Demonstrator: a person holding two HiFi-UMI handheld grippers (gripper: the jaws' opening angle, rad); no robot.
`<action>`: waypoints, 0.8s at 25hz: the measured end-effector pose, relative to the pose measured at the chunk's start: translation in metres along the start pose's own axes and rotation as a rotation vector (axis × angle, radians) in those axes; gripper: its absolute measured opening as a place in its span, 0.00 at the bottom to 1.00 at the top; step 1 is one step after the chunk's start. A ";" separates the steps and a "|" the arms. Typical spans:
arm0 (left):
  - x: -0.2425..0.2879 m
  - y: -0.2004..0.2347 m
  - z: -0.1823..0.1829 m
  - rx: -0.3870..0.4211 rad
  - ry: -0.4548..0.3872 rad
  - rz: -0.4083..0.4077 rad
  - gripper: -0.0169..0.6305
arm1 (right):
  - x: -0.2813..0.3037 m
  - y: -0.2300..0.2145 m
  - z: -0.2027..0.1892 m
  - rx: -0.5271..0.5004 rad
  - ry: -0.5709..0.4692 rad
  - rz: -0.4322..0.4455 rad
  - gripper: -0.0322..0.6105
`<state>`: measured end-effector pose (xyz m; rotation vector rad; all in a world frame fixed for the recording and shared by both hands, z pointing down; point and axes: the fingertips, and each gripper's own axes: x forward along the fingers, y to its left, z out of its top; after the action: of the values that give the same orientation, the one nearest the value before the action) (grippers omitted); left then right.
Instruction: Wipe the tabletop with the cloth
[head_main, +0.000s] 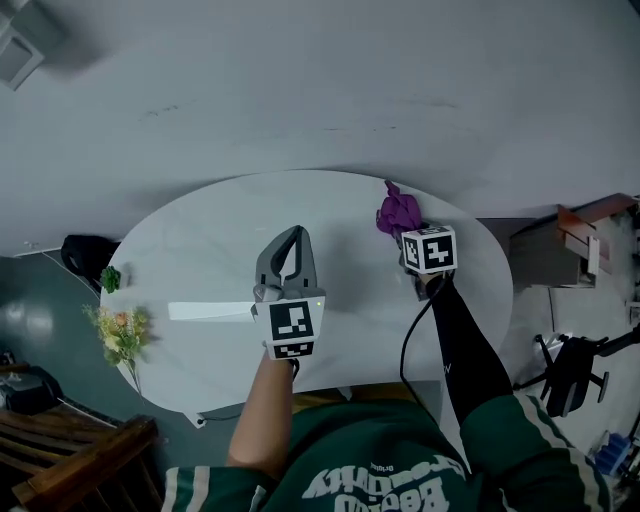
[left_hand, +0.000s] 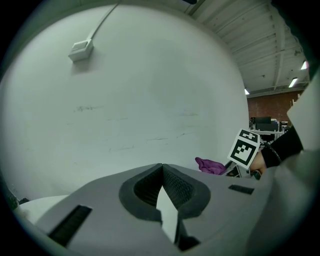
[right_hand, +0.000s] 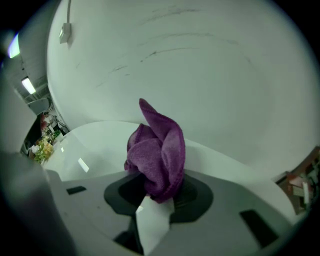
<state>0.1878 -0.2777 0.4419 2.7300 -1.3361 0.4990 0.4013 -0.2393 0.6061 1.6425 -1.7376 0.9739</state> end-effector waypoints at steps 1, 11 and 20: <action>0.003 -0.010 0.002 0.008 -0.001 -0.010 0.03 | -0.006 -0.015 -0.004 0.008 -0.001 -0.014 0.25; 0.015 -0.086 0.012 0.065 0.004 -0.076 0.03 | -0.059 -0.130 -0.045 0.081 -0.007 -0.147 0.25; -0.009 -0.071 0.007 0.083 0.023 -0.034 0.03 | -0.083 -0.175 -0.059 0.130 -0.016 -0.264 0.25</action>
<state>0.2397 -0.2276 0.4382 2.7982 -1.2903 0.5936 0.5786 -0.1407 0.5966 1.9087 -1.4461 0.9653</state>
